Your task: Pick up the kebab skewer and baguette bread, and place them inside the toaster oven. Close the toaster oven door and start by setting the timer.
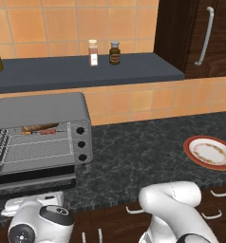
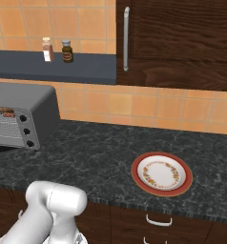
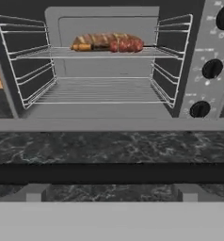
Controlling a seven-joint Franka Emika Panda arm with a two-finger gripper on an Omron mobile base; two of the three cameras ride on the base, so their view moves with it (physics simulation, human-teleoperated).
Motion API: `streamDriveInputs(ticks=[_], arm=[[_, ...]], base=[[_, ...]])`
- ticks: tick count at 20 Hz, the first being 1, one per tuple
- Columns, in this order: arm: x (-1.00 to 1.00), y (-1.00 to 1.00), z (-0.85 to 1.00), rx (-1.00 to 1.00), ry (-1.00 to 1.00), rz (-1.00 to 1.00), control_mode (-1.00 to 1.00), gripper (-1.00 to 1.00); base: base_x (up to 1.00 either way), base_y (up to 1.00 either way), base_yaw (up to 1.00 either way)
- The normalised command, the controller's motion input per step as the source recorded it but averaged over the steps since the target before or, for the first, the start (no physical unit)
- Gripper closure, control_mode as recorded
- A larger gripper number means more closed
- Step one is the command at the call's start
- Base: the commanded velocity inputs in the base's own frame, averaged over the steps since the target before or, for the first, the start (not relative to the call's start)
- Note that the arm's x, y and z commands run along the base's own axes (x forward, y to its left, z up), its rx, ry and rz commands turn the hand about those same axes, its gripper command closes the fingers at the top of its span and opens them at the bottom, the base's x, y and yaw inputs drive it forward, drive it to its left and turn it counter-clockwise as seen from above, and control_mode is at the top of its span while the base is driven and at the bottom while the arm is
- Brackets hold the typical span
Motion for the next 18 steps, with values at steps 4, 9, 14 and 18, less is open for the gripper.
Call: streamDriveInputs(ticks=[4,9,14,18], arm=[[0.24,-0.04,0.0,0.0,0.15,0.0,-1.0,-1.0],[0.02,-0.09,0.0,0.0,0.12,-0.01,-1.0,-1.0],[-0.82,-0.12,-0.11,0.0,0.0,-0.07,-1.0,-1.0],[0.35,-0.05,0.0,0.0,0.11,-0.01,-1.0,-1.0]], base=[[0.0,0.0,0.0],[0.0,0.0,0.0],[0.0,0.0,0.0],[0.0,0.0,0.0]])
